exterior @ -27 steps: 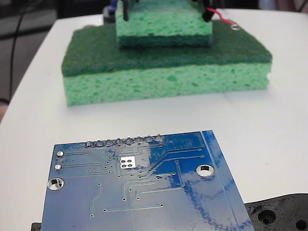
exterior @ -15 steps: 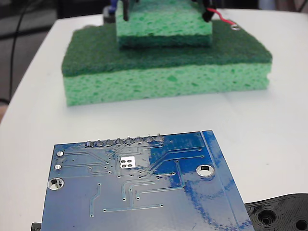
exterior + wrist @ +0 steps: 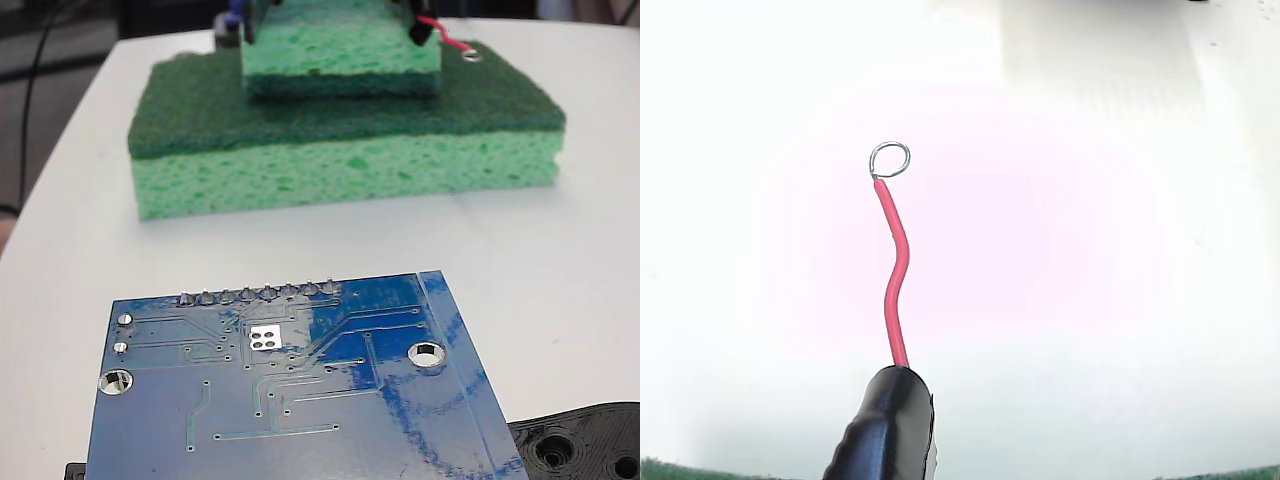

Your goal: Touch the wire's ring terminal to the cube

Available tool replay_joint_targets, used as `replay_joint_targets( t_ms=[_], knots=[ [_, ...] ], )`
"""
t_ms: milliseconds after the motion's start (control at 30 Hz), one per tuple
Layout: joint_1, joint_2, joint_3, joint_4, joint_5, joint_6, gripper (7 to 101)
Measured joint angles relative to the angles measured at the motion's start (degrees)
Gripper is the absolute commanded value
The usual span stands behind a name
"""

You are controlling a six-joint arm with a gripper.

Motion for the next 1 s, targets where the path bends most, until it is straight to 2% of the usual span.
replay_joint_targets(
  t_ms=[100,367,500,667,933,1000],
  knots=[
    [1.58,0.00,-1.05,0.35,-2.90,-0.88,100.3],
    [-1.85,-2.11,-10.72,0.88,-2.81,2.64,100.3],
    [-8.61,-8.96,-17.49,-0.18,1.85,6.06,100.3],
    [-17.23,-26.54,-30.76,-2.72,8.17,7.91,100.3],
    [-24.26,-53.61,-48.78,-10.11,11.51,9.32,100.3],
    [-25.14,-59.24,-52.21,-10.02,12.04,9.40,100.3]
  ],
)
